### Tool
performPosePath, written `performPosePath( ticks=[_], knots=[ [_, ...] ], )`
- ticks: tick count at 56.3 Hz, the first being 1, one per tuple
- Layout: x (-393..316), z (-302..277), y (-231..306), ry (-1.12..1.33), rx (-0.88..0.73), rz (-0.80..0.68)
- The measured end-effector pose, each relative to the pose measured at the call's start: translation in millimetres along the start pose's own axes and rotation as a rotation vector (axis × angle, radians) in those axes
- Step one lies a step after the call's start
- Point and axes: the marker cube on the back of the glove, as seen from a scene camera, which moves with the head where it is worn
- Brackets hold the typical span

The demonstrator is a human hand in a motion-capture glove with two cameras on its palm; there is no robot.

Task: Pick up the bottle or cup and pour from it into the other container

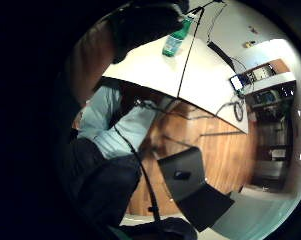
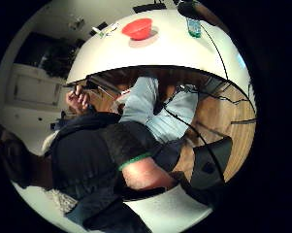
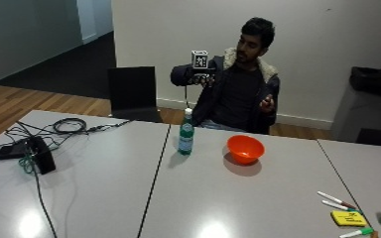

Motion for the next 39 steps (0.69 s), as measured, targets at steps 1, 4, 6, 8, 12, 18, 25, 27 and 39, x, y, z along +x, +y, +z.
performPosePath(
  ticks=[1, 4, 6, 8, 12, 18, 25, 27, 39],
  knots=[
    [-1, 1, -1, 0.0, 0.026, 0.038],
    [-6, 3, 0, -0.004, 0.087, 0.169],
    [-6, 2, 8, -0.01, 0.031, 0.135],
    [-6, 2, 10, -0.011, 0.041, 0.122],
    [-7, 6, -9, -0.01, 0.232, 0.254],
    [-2, 3, -4, 0.003, 0.143, 0.131],
    [8, -1, 6, -0.003, -0.01, -0.033],
    [11, -2, 5, -0.013, -0.027, -0.016],
    [52, 9, -29, -0.081, 0.046, 0.085]
  ],
)
